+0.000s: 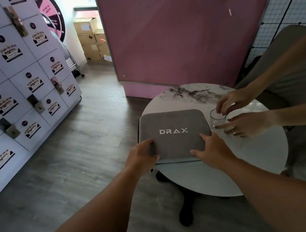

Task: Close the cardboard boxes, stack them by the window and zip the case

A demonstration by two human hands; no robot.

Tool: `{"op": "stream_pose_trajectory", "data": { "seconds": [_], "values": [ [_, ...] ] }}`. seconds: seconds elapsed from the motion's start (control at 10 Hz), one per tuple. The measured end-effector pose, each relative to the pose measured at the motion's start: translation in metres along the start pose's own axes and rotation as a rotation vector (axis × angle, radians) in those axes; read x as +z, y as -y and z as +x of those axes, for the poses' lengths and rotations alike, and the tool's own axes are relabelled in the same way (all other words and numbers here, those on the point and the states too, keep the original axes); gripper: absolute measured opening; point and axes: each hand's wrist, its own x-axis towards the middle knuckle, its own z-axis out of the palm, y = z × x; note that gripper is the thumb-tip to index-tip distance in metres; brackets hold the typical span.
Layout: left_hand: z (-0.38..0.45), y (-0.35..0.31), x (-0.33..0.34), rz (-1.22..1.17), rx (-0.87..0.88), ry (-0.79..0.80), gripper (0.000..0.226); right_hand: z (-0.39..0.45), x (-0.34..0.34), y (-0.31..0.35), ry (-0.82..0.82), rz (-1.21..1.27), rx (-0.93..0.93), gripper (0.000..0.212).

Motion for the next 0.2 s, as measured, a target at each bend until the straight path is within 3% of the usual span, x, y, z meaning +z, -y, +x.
{"op": "stream_pose_trajectory", "data": {
  "seconds": [0.2],
  "values": [
    [0.008, -0.009, -0.009, 0.119, 0.03, 0.069, 0.045, 0.008, -0.01, 0.012, 0.03, -0.173, -0.017, 0.08]
  ]
}}
